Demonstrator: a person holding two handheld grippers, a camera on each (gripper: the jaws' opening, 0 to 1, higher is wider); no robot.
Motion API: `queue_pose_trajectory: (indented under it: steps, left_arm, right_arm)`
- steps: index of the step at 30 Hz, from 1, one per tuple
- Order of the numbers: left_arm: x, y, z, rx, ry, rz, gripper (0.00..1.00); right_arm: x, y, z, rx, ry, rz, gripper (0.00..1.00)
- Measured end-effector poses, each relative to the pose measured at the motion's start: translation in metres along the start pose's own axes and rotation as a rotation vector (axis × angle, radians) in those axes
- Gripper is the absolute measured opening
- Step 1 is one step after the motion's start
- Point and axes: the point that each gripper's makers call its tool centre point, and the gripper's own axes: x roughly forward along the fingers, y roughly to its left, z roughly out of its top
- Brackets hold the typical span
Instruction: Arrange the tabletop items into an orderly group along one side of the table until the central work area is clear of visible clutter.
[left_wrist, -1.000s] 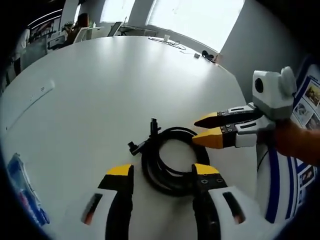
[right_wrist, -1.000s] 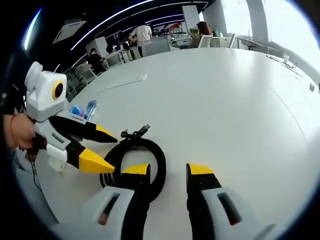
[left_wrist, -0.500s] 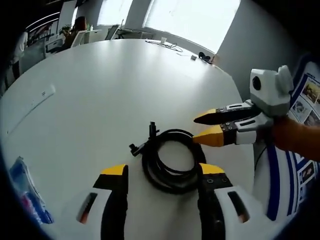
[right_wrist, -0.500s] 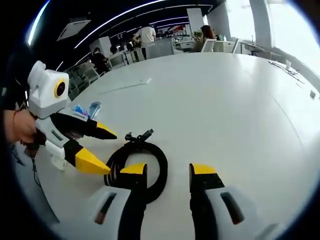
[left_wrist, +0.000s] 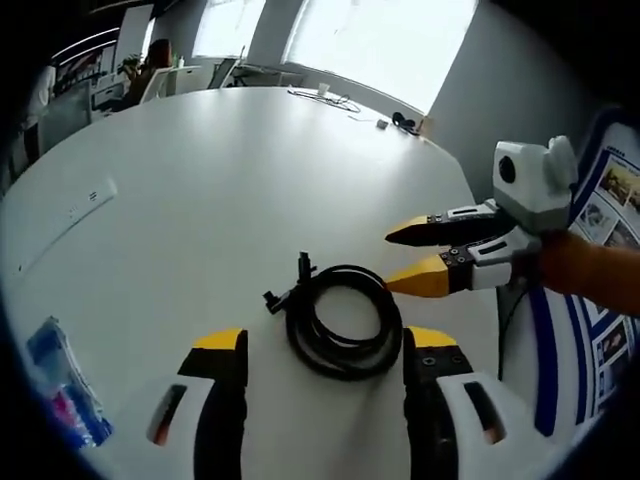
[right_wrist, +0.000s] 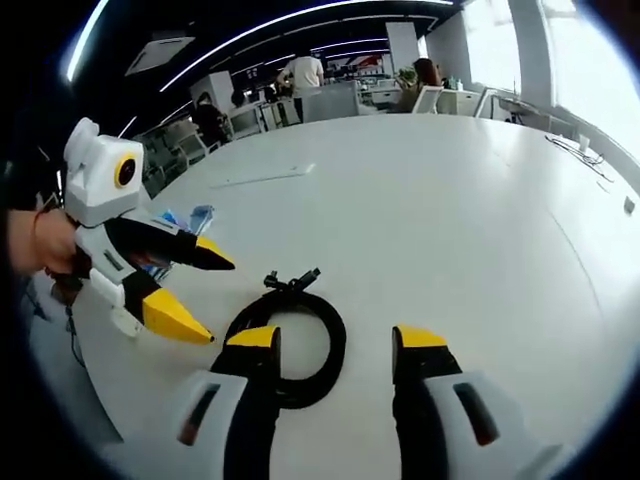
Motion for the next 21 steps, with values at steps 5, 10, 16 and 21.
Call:
queue_pose_trajectory:
  steps: [5,10,16,21]
  left_arm:
    - [-0.009,-0.003,0.002,0.003,-0.016,-0.006,0.65]
    - [-0.018,-0.005,0.002,0.01,-0.027,-0.013,0.67]
    - [-0.032,-0.003,0.004,0.015,-0.042,-0.005,0.67]
    - [-0.047,0.0,0.002,0.019,-0.052,0.005,0.67]
  right_arm:
    - [-0.005,0.005,0.005,-0.022,-0.005,0.018,0.48]
    - [-0.011,0.009,0.013,-0.033,-0.018,0.037,0.52]
    - [-0.018,0.018,0.019,-0.068,-0.03,0.053,0.56]
    - [-0.02,0.027,0.023,-0.088,-0.036,0.071,0.58]
